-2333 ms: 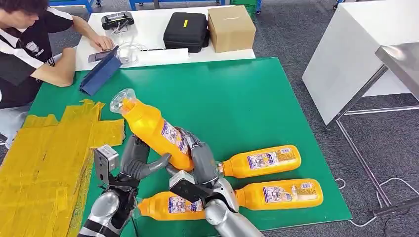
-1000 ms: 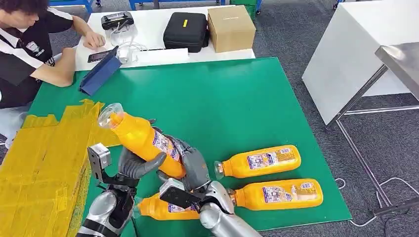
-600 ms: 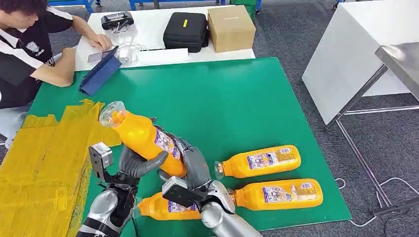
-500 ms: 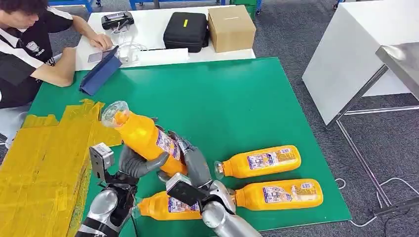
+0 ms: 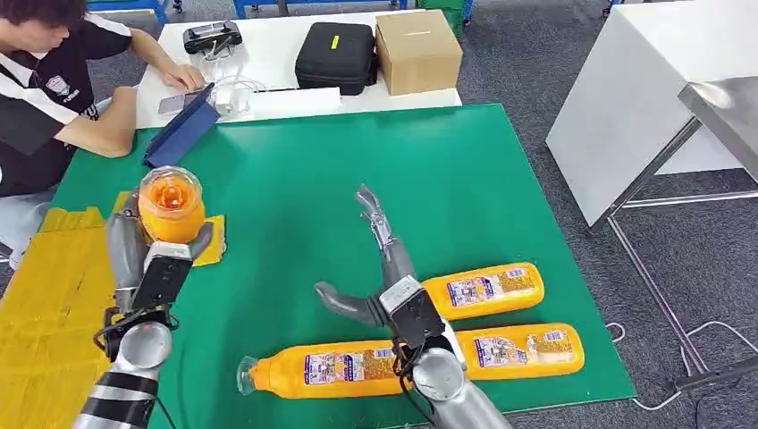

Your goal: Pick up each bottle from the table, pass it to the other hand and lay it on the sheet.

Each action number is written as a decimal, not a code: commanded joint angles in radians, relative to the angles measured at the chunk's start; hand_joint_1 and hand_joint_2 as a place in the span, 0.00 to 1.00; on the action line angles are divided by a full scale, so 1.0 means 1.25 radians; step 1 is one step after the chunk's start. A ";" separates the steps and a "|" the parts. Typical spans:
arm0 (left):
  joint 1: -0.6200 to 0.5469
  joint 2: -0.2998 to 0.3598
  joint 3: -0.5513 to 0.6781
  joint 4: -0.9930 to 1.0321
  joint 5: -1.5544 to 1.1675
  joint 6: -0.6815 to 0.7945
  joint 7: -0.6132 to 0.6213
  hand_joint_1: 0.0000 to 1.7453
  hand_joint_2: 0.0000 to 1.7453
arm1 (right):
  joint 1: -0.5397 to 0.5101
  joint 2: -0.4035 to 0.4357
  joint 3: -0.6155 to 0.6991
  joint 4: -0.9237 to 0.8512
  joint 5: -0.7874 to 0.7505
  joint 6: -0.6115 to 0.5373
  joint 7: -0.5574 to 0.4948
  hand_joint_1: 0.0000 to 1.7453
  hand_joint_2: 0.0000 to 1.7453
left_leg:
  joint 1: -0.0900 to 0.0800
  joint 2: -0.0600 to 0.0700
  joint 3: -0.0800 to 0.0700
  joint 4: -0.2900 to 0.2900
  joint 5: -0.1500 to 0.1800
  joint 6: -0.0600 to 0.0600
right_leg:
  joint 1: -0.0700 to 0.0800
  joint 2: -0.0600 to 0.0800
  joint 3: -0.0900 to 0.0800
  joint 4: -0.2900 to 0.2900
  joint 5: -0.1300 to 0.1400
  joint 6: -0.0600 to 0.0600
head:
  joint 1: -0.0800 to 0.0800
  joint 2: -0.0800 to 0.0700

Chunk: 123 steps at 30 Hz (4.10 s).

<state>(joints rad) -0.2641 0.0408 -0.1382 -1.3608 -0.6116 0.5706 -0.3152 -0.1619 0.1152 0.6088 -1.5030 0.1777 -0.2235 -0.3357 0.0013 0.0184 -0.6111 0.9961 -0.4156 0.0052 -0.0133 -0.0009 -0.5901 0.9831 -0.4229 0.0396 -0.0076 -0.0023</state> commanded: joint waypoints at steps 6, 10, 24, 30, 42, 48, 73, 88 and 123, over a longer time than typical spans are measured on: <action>-0.087 0.112 0.086 0.401 -0.627 0.039 0.305 1.00 1.00 | 0.011 -0.038 -0.041 -0.102 0.055 -0.055 -0.003 0.00 1.00 | 0.000 -0.001 0.003 -0.001 -0.001 0.000 | 0.000 0.000 0.002 -0.001 -0.001 -0.001 | 0.000 0.000; -0.147 0.140 0.097 0.546 -0.667 0.046 0.315 1.00 1.00 | -0.001 -0.036 -0.036 -0.097 0.064 -0.067 -0.007 0.00 1.00 | 0.001 -0.001 0.004 -0.001 -0.001 -0.001 | 0.001 0.000 0.004 -0.001 -0.001 -0.001 | 0.000 0.000; -0.183 0.140 0.126 0.704 -0.685 0.079 0.325 0.00 1.00 | -0.023 -0.048 -0.002 -0.077 0.130 -0.090 -0.012 0.00 1.00 | 0.002 0.000 0.004 0.000 -0.001 -0.001 | 0.001 0.001 0.004 0.000 -0.001 -0.001 | 0.000 0.000; -0.170 0.077 0.213 0.640 -0.524 0.102 0.182 0.00 1.00 | -0.031 -0.061 0.030 -0.060 0.194 -0.080 0.017 0.00 1.00 | 0.001 -0.002 0.002 0.000 0.000 -0.001 | 0.001 -0.001 0.002 -0.001 -0.001 -0.001 | 0.000 0.000; -0.155 0.054 0.229 0.585 -0.414 0.079 0.109 0.00 1.00 | -0.035 -0.064 0.041 -0.052 0.222 -0.068 0.027 0.00 1.00 | 0.002 -0.002 0.004 0.001 -0.001 -0.001 | 0.002 -0.001 0.005 -0.001 -0.001 -0.001 | 0.000 0.000; -0.155 0.054 0.229 0.585 -0.414 0.079 0.109 0.00 1.00 | -0.035 -0.064 0.041 -0.052 0.222 -0.068 0.027 0.00 1.00 | 0.003 -0.003 0.006 0.001 -0.002 -0.001 | 0.002 -0.001 0.007 0.000 -0.002 -0.002 | 0.000 0.000; -0.155 0.054 0.229 0.585 -0.414 0.079 0.109 0.00 1.00 | -0.035 -0.064 0.041 -0.052 0.222 -0.068 0.027 0.00 1.00 | 0.002 -0.002 0.004 0.001 -0.002 -0.001 | 0.002 -0.001 0.005 0.000 -0.002 -0.001 | 0.000 0.000; -0.155 0.054 0.229 0.585 -0.414 0.079 0.109 0.00 1.00 | -0.035 -0.064 0.041 -0.052 0.222 -0.068 0.027 0.00 1.00 | 0.001 -0.001 0.003 0.000 -0.001 -0.001 | 0.001 0.000 0.004 -0.001 -0.001 -0.001 | 0.000 0.000; -0.017 -0.065 0.099 0.151 0.147 -0.247 -0.103 0.00 1.00 | -0.159 -0.228 0.279 0.117 0.375 0.186 0.067 0.00 1.00 | 0.002 -0.006 0.003 0.001 0.000 0.001 | 0.001 -0.005 0.007 -0.002 -0.001 0.000 | -0.001 0.000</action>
<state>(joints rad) -0.3371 -0.0062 0.1052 -0.9451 -0.5249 0.2150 -0.4863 -0.2666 -0.0771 0.8092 -1.4980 0.6500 0.0297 -0.2552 0.0012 0.0091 -0.6120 0.9967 -0.4135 0.0066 -0.0136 -0.0095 -0.5855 0.9820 -0.4227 0.0409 -0.0084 -0.0023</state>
